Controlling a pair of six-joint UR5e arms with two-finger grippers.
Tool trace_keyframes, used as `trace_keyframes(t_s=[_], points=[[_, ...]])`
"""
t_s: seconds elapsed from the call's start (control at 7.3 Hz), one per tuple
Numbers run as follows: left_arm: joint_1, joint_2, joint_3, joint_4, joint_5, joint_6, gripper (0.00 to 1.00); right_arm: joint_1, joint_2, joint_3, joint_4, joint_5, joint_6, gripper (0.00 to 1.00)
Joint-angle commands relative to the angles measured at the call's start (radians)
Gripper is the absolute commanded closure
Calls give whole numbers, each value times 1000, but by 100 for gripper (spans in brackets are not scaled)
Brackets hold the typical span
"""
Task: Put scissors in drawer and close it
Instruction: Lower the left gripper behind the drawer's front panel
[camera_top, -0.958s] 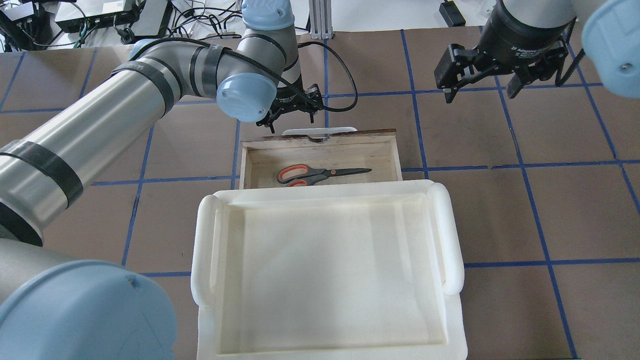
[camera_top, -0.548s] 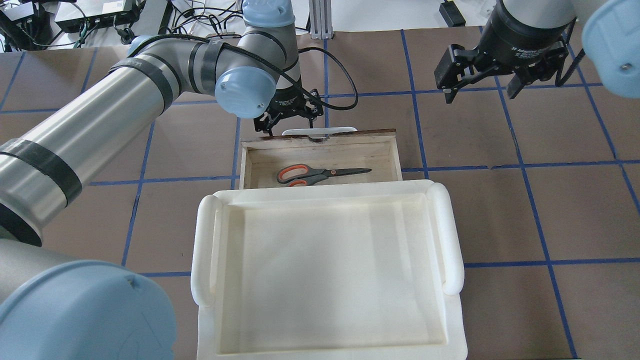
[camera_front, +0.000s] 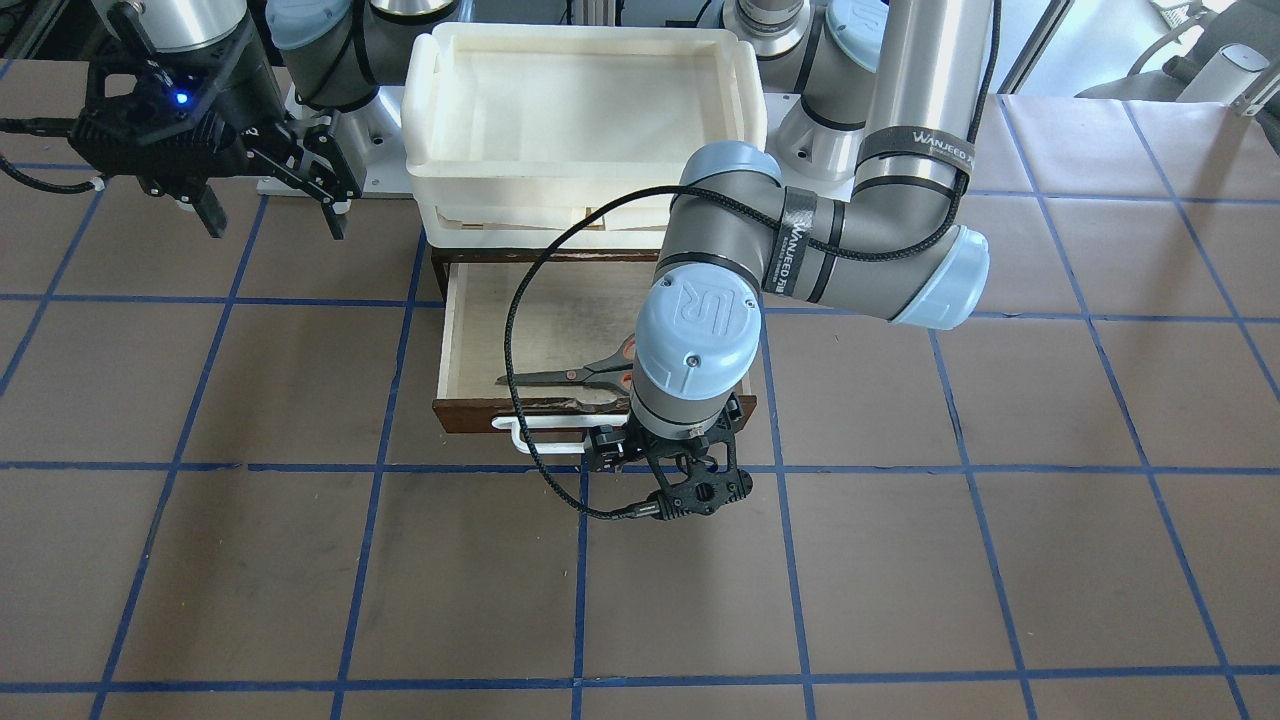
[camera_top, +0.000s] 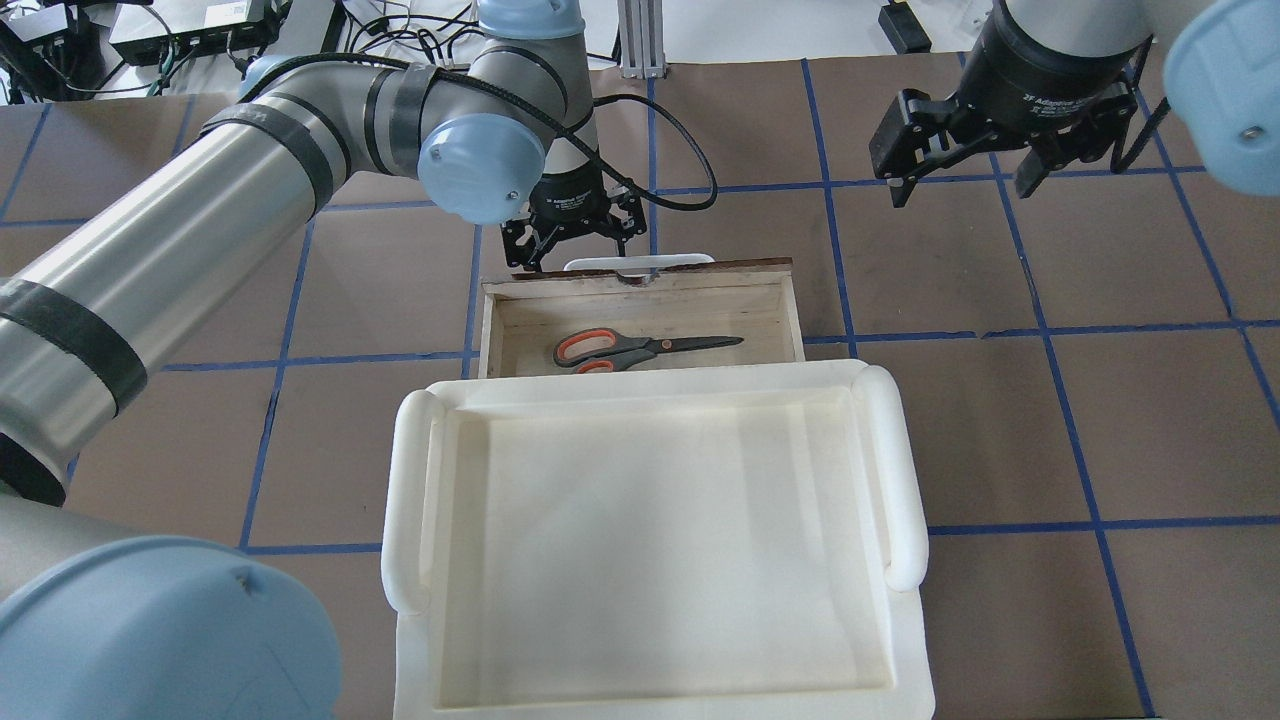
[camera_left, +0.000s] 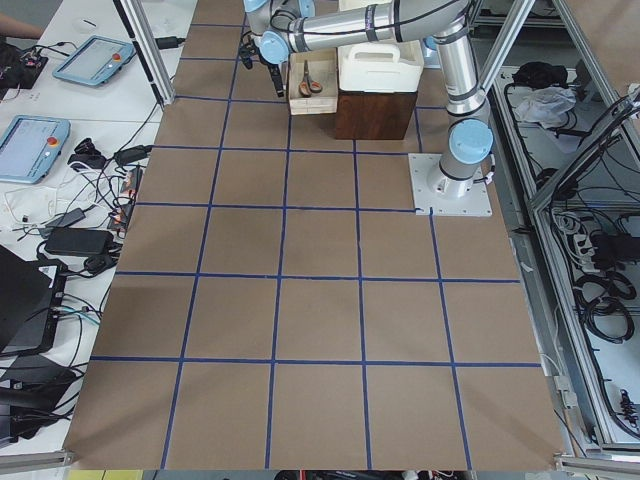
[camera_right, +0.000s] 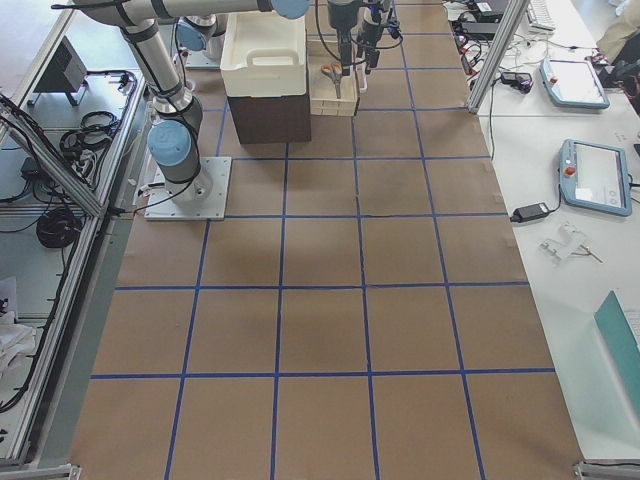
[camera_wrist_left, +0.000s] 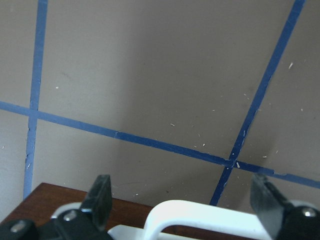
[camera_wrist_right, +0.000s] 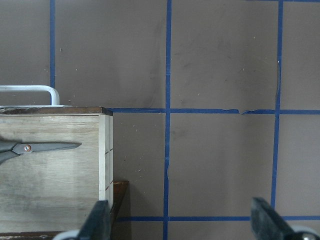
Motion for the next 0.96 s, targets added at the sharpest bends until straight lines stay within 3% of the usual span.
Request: trace_keyframes(t_s=[0.0, 0.82], points=[[1, 6, 12, -55, -7, -1, 0, 0, 0, 0, -1, 1, 0, 0], [9, 6, 30, -115, -7, 0, 0, 0, 0, 0, -1, 0, -8, 0]])
